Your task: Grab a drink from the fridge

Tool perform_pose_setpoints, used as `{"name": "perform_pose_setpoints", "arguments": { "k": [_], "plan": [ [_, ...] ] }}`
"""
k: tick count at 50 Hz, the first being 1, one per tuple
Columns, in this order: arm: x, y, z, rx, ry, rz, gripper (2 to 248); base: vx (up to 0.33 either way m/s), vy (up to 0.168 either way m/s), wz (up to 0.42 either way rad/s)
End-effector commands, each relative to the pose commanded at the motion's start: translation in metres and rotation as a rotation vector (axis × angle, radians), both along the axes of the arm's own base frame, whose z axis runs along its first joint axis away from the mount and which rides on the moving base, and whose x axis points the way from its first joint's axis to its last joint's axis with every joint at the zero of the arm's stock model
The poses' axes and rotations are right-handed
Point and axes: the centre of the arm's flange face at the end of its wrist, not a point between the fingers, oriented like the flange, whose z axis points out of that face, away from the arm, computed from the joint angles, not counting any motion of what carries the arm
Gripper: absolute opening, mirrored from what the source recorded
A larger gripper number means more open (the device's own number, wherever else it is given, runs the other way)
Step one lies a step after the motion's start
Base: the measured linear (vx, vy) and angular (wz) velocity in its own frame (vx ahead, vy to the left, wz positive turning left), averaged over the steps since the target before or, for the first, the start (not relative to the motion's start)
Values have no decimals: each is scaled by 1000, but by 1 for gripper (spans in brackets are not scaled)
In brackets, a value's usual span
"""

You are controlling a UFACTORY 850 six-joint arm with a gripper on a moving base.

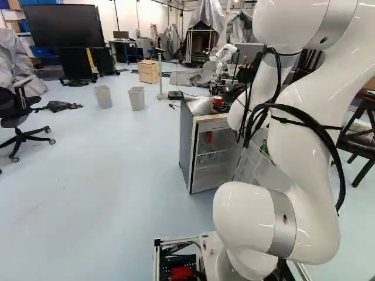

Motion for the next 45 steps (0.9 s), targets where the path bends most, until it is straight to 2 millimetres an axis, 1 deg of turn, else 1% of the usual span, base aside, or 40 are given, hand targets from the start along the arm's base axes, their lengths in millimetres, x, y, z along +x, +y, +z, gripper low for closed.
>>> {"name": "perform_pose_setpoints", "arguments": {
  "k": [10,21,35,36,41,42,45],
  "plan": [
    [0,0,-1,1,2,0,92,0,0,0],
    [1,0,-7,5,12,0,92,0,0,0],
    [1,0,-8,6,13,0,92,0,0,0],
    [1,0,-8,6,13,0,98,0,0,0],
    [1,0,-8,6,13,0,98,0,0,0],
    [1,0,-8,6,13,0,128,0,0,0],
    [1,0,-8,6,13,0,128,0,0,0]
  ]
}}
